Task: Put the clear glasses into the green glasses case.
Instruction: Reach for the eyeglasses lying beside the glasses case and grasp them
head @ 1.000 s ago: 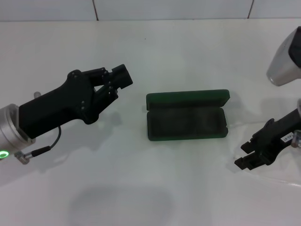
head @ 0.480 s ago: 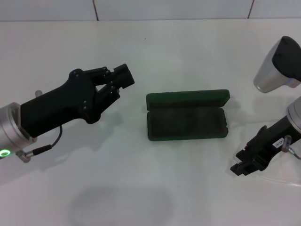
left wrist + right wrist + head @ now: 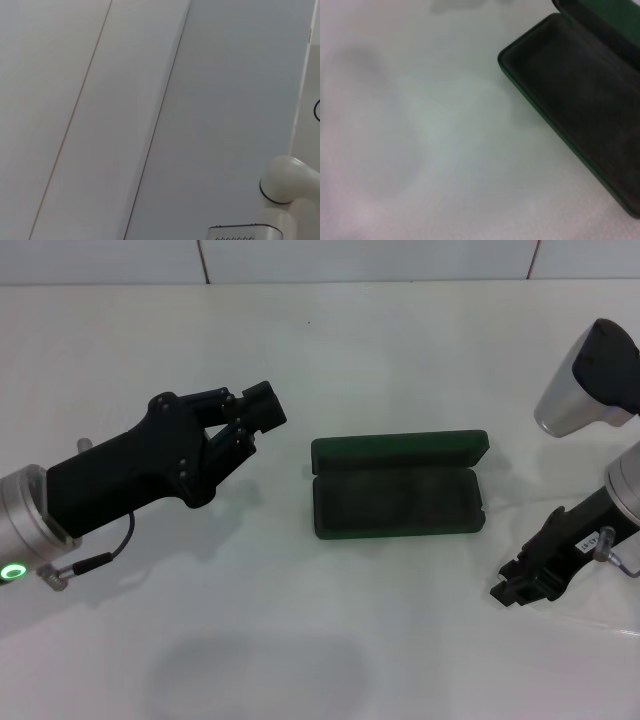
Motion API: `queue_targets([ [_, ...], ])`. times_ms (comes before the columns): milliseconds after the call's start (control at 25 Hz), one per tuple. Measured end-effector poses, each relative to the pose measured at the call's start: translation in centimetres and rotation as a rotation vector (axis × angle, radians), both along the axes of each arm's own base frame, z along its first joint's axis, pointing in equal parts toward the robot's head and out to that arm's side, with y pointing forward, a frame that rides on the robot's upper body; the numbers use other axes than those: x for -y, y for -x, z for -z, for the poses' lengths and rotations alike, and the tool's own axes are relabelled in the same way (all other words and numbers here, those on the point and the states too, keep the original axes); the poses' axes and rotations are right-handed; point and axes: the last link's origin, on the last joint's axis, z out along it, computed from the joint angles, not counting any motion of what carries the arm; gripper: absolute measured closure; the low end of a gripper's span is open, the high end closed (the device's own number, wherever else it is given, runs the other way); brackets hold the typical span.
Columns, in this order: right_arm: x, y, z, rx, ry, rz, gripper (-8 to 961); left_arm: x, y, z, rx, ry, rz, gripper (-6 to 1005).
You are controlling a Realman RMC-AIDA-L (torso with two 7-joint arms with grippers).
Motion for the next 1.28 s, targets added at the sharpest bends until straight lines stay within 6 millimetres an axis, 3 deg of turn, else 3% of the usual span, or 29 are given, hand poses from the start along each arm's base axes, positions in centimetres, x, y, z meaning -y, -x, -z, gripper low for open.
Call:
queue_targets([
  [640, -0.2, -0.41, 0.6, 0.009, 0.008, 0.02, 669, 0.05, -0.01, 0.07, 0.0, -0.007, 0.003, 859],
  [840, -0.18, -0.62, 0.8, 0.017, 0.016, 0.029, 768, 0.04, -0.06, 0.1, 0.001, -0.007, 0.004, 860],
  [1280, -0.08, -0.58, 0.96, 0.018, 0.022, 0.024, 824, 0.25, 0.18, 0.12, 0.001, -0.007, -0.005, 860],
])
